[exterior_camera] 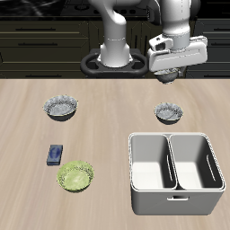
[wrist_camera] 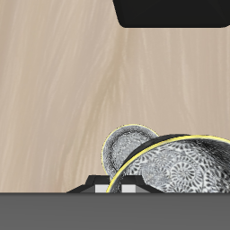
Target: Stack the smallest bowl on the middle-sized black bowl
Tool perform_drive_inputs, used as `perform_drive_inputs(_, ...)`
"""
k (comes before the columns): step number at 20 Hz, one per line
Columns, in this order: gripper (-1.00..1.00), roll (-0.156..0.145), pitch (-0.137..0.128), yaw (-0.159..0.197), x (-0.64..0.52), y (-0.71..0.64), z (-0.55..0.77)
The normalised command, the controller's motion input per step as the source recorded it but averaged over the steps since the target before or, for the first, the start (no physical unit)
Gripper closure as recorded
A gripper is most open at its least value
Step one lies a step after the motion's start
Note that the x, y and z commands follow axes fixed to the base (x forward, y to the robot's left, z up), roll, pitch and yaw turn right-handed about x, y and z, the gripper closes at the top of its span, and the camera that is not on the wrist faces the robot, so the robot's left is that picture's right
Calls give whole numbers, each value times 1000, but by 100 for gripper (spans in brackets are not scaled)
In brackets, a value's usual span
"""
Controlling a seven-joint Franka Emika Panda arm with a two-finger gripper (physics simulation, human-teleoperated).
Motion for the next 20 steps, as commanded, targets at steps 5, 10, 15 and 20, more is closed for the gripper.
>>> perform_drive_inputs(5,100,-47,20,-21,167,2,-103)
perform_drive_inputs(10,100,-42,-4,-8,15,-49,-116)
perform_drive_inputs(15,100,-21,54,-22,-17,-45,-299)
perform_drive_inputs(20,100,12,41,-2,-26,90,-284)
